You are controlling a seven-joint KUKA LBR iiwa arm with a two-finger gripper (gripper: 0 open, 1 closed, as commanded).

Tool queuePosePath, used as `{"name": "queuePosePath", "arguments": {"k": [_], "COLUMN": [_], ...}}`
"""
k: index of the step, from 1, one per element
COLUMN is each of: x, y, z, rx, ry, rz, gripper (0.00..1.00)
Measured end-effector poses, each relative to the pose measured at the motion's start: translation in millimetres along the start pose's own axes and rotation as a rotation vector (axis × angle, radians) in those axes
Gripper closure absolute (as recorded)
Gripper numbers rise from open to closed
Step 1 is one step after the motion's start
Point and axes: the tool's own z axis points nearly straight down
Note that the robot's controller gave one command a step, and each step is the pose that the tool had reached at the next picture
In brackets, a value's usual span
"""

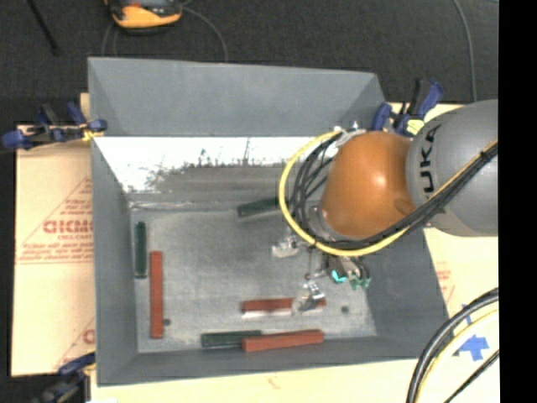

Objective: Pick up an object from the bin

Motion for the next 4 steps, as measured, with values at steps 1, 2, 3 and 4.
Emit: {"name": "queuePosePath", "arguments": {"k": [1, 2, 3, 4], "x": [-13.7, -4.7, 14.1, 1.1], "y": [-8, -1, 24, 13], "z": [-68, -47, 10, 60], "rx": [0.001, 0.003, 0.002, -0.002], "ry": [-0.002, -0.019, -0.008, 0.001], "rz": [-0.031, -0.061, -0.172, -0.315], "gripper": [0.00, 0.00, 0.00, 1.00]}}
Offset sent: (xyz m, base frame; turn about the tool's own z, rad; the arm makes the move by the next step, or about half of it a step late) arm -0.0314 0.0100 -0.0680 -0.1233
